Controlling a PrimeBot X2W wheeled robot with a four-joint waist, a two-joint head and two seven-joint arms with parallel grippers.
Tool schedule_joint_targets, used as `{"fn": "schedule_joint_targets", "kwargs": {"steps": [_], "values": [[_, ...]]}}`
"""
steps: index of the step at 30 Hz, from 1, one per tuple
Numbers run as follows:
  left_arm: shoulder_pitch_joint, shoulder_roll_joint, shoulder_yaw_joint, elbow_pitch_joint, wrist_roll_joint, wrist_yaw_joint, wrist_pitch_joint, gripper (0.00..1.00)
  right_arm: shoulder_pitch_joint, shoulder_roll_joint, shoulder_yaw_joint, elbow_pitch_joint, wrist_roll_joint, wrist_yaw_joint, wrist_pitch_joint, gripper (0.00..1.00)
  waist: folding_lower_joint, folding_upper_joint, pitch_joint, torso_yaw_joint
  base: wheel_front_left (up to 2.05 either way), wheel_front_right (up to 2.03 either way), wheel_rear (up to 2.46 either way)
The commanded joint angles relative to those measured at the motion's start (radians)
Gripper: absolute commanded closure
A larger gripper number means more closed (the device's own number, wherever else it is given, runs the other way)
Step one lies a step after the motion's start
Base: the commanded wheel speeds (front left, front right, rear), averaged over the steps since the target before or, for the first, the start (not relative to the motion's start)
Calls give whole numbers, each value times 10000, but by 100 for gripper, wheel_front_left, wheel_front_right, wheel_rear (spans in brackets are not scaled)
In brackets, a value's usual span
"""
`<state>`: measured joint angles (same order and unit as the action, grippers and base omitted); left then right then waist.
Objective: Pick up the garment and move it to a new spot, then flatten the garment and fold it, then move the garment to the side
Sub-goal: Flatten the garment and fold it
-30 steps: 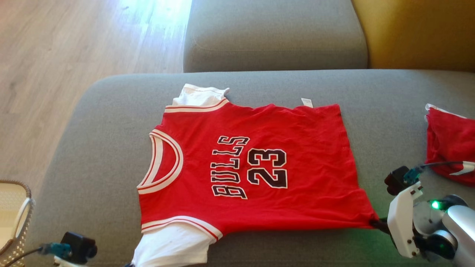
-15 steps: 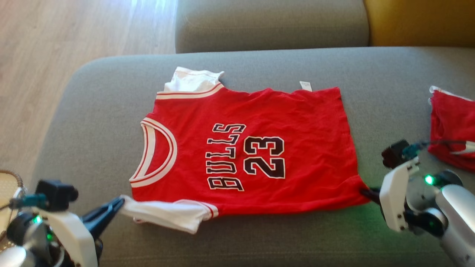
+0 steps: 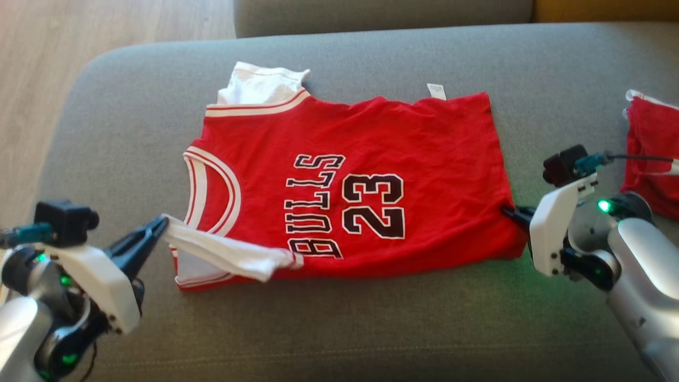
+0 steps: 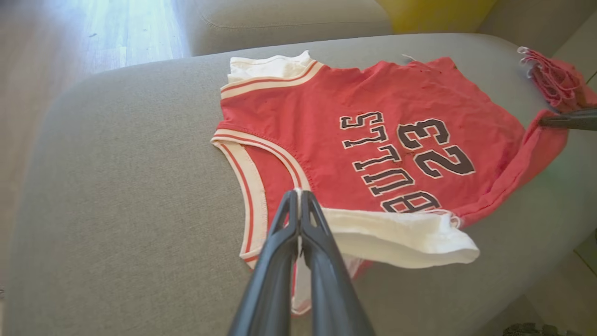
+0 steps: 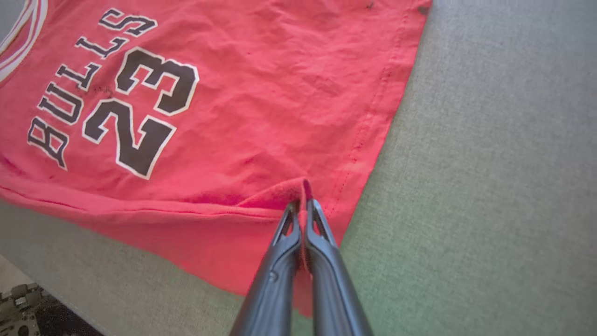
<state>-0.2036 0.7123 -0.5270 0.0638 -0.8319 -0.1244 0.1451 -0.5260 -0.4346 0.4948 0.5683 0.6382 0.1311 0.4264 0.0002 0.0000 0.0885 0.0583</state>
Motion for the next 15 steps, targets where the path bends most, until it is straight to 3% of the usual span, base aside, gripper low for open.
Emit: {"fn": "schedule_joint_targets", "kwargs": {"steps": [1, 15], "values": [[-771, 338, 534, -52, 169, -2, -125, 100, -397, -8, -47, -174, -115, -4, -175, 100, -2, 0, 120, -52, 0, 0, 0], [-2480, -550, 327, 1919, 1170, 458, -735, 100, -1423, 754, 0, 964, -732, -4, -1359, 100, -2, 0, 808, -307, 0, 0, 0]]}}
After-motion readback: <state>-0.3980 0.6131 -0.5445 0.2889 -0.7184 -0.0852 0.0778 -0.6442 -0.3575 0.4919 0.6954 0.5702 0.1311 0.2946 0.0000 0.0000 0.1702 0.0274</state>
